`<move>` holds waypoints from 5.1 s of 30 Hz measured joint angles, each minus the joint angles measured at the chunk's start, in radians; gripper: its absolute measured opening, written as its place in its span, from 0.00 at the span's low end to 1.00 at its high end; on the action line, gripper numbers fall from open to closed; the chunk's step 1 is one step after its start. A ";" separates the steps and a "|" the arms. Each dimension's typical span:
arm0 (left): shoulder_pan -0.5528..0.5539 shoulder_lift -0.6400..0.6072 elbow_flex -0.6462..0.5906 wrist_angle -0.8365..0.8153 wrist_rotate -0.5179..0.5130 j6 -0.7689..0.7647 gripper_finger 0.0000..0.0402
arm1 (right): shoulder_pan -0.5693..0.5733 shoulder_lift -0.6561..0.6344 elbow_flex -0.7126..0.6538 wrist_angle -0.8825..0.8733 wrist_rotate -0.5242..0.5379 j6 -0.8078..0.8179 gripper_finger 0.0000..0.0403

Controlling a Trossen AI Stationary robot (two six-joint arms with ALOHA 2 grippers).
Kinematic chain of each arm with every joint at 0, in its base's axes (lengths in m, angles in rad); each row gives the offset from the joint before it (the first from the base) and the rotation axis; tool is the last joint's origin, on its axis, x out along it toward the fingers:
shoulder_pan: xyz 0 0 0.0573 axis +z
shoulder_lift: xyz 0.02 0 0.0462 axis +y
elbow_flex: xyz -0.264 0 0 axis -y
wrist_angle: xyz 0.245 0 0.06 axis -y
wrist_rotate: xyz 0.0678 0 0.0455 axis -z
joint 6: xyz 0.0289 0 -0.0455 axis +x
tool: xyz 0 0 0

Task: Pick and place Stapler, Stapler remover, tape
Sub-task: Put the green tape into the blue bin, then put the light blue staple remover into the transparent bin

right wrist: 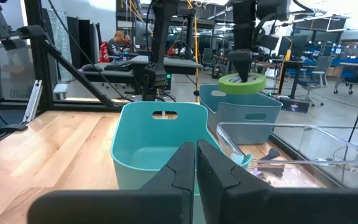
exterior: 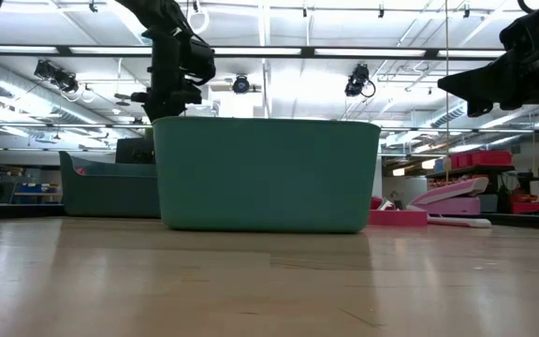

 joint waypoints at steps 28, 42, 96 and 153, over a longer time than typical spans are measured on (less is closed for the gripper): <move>0.096 0.000 -0.219 0.080 0.018 -0.134 0.26 | 0.000 0.000 0.000 0.000 0.000 0.000 0.04; 0.126 0.000 -0.310 0.118 -0.120 -0.264 0.26 | 0.000 0.000 0.000 0.000 0.000 0.000 0.04; -0.093 -0.149 -0.304 0.505 0.202 -0.157 0.66 | 0.000 0.000 0.000 0.000 0.000 0.000 0.04; -0.686 -0.207 -0.305 0.654 0.124 0.096 0.25 | 0.000 0.000 0.000 0.000 0.000 0.000 0.04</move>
